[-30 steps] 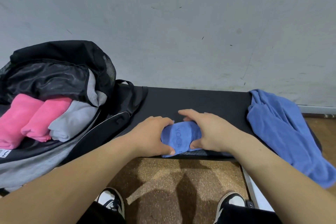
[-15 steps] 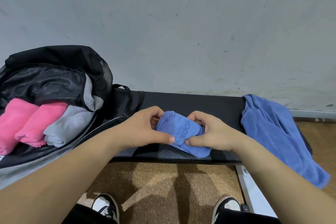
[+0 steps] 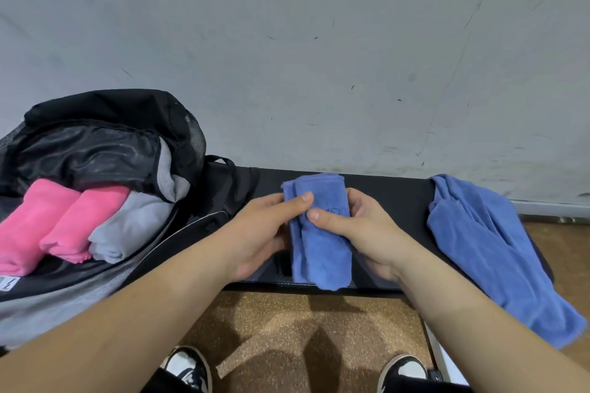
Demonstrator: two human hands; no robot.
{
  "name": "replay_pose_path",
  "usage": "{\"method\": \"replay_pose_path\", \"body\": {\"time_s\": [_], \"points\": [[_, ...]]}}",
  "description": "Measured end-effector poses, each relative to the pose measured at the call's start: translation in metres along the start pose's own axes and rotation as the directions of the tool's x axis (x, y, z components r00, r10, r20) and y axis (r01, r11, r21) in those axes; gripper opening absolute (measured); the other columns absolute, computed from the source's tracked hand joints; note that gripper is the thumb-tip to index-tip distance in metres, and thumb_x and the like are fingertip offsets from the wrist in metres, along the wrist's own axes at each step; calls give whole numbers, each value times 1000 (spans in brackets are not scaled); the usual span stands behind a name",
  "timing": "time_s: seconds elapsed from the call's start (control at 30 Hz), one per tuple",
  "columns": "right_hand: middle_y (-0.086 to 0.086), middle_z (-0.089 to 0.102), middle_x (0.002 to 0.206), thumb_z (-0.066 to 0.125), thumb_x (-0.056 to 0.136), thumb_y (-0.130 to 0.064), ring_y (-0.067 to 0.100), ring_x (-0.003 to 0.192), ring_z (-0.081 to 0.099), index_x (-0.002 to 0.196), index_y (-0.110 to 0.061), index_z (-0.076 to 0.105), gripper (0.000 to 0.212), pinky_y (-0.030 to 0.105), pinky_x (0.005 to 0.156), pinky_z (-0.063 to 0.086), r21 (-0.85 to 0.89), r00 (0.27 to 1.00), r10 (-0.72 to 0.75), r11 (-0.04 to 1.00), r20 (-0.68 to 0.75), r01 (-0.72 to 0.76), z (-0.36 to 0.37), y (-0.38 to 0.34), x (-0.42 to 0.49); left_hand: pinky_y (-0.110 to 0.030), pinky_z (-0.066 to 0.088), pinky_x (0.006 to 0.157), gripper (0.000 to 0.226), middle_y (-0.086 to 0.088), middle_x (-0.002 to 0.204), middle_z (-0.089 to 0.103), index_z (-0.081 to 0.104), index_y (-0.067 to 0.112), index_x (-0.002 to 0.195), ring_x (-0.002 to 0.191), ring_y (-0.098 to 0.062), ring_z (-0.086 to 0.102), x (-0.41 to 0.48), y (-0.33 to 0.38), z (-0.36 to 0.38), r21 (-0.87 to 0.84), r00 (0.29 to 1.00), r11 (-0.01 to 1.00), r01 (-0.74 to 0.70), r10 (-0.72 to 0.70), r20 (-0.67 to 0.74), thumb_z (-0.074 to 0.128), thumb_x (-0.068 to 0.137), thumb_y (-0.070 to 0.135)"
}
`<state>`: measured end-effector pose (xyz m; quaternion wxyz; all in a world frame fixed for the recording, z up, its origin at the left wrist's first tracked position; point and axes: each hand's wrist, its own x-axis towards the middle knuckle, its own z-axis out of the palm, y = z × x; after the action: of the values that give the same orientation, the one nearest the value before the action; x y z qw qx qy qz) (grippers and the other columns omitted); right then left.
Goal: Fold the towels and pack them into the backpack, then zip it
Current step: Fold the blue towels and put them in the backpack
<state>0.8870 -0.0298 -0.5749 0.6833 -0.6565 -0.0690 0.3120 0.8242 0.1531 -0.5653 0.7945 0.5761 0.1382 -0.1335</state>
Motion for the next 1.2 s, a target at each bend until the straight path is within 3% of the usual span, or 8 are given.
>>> {"method": "replay_pose_path", "body": {"time_s": [0.17,0.37,0.5,0.63,0.87,0.97,1.07,1.2], "points": [[15,77,114,91,78,-19,30,98,78,124,-6,59,58,49,88,63,148,975,37,989,-219,-5,24,-5,-1,-46,57,104,36,-4,121,78,66,17,133,114,-20,75,-6,4,7,117,1000,993,5,-2,-25,52,108,39],[13,79,107,87,83,-19,29,90,80,121,-7,60,48,38,65,63,218,954,45,976,-296,22,56,-27,-9,-31,63,90,36,8,111,80,64,30,131,104,-10,77,-34,16,0,327,988,936,-131,151,-38,66,101,10],[6,81,106,80,90,-35,22,92,79,118,-11,67,39,30,68,62,34,975,5,999,-220,3,103,-37,-4,-29,63,89,37,5,110,80,67,27,128,102,-10,77,-58,25,-40,374,955,909,-184,256,-151,61,101,2],[-2,68,123,67,96,-50,13,111,66,138,-18,56,54,29,90,49,-332,963,-102,943,-248,14,172,-41,13,-28,64,84,34,6,106,80,70,25,121,102,-15,76,-97,39,-112,420,863,891,-173,343,-372,60,99,2],[-7,62,129,67,95,-33,8,118,57,128,-25,66,34,29,105,45,-739,920,-370,582,131,340,288,-42,60,-28,57,72,28,4,95,71,65,27,110,84,-13,68,-167,76,-256,441,570,897,-31,378,-730,63,94,4],[-4,63,135,66,95,-31,15,130,56,133,-24,65,38,35,113,43,-792,869,-365,393,333,468,331,-33,82,-40,60,83,27,6,93,71,63,27,111,90,-19,70,-179,80,-318,489,486,869,79,395,-780,62,89,11],[1,57,147,65,95,-34,22,139,47,143,-20,57,51,40,116,38,-757,775,-255,187,578,626,373,-18,98,-37,53,77,15,-7,84,71,63,20,96,82,-25,64,-172,60,-365,507,502,836,210,353,-789,59,86,10],[2,57,143,64,92,-54,26,136,47,139,-21,58,58,44,109,43,-782,778,-85,-13,622,623,403,13,114,-31,38,67,10,-16,81,59,65,7,89,77,-22,50,-158,27,-398,527,603,763,374,231,-763,56,89,4]]}}
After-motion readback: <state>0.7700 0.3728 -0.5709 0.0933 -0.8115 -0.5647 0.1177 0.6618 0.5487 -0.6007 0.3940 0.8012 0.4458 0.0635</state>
